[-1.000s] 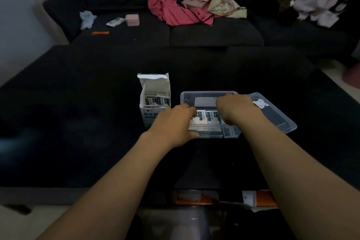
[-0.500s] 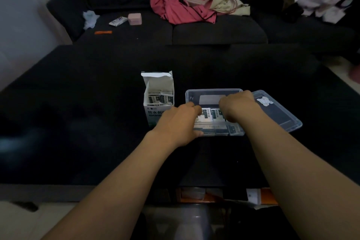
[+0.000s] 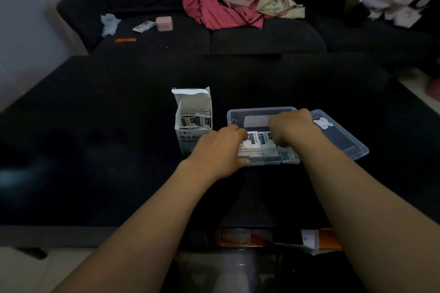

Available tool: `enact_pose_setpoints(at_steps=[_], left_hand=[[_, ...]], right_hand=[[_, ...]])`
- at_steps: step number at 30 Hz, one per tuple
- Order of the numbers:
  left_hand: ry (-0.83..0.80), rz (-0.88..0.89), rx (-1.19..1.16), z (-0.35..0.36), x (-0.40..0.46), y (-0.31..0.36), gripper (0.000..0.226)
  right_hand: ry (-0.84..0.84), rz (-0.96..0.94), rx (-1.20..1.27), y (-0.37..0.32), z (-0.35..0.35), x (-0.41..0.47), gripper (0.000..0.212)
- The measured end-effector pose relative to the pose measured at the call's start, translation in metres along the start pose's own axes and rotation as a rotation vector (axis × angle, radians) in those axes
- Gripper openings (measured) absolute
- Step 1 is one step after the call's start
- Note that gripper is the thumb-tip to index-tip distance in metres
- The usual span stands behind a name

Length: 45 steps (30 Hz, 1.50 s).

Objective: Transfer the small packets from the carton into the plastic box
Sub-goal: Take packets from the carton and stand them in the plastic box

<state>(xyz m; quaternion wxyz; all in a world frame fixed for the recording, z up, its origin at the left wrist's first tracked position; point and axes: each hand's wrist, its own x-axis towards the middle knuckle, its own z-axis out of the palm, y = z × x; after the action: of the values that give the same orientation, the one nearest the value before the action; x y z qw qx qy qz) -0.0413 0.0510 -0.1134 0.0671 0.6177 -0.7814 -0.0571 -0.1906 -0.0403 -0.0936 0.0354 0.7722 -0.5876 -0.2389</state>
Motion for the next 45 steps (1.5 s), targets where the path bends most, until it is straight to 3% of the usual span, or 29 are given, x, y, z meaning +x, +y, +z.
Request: enact_pose_setpoints(at_steps=[7, 10, 14, 17, 19, 21, 27, 31, 41, 45], left_hand=[[0.068, 0.061, -0.082, -0.004, -0.002, -0.005, 0.057], [0.149, 0.085, -0.233, -0.010, -0.005, -0.007, 0.049], [0.627, -0.017, -0.492, -0.033, -0.011, -0.016, 0.015], [0.896, -0.290, -0.620, -0.051, -0.020, -0.040, 0.012], [0.838, -0.466, -0.638, -0.055, -0.025, -0.056, 0.013], [0.677, -0.598, -0.647, -0.052, -0.028, -0.067, 0.015], [0.343, -0.638, -0.694, -0.037, -0.029, -0.080, 0.022], [0.326, -0.611, -0.643, -0.032, -0.027, -0.081, 0.017], [0.289, -0.585, -0.655, -0.030, -0.022, -0.082, 0.020], [0.295, -0.584, -0.645, -0.030, -0.022, -0.082, 0.020]], right_hand=[[0.073, -0.019, 0.429, 0.022, -0.009, 0.005, 0.032], [0.225, -0.056, 0.618, 0.036, -0.022, 0.002, 0.029], [0.477, -0.303, 0.996, 0.028, -0.050, -0.021, 0.019], [0.429, -0.536, 1.146, -0.006, -0.065, -0.037, 0.014], [0.412, -0.592, 1.083, -0.031, -0.066, -0.038, 0.013], [0.459, -0.570, 0.972, -0.051, -0.064, -0.033, 0.012], [0.479, -0.411, 0.632, -0.080, -0.058, -0.023, 0.022], [0.507, -0.354, 0.518, -0.091, -0.053, -0.015, 0.024], [0.469, -0.400, 0.521, -0.098, -0.050, -0.007, 0.010], [0.543, -0.384, 0.440, -0.101, -0.046, -0.006, 0.012]])
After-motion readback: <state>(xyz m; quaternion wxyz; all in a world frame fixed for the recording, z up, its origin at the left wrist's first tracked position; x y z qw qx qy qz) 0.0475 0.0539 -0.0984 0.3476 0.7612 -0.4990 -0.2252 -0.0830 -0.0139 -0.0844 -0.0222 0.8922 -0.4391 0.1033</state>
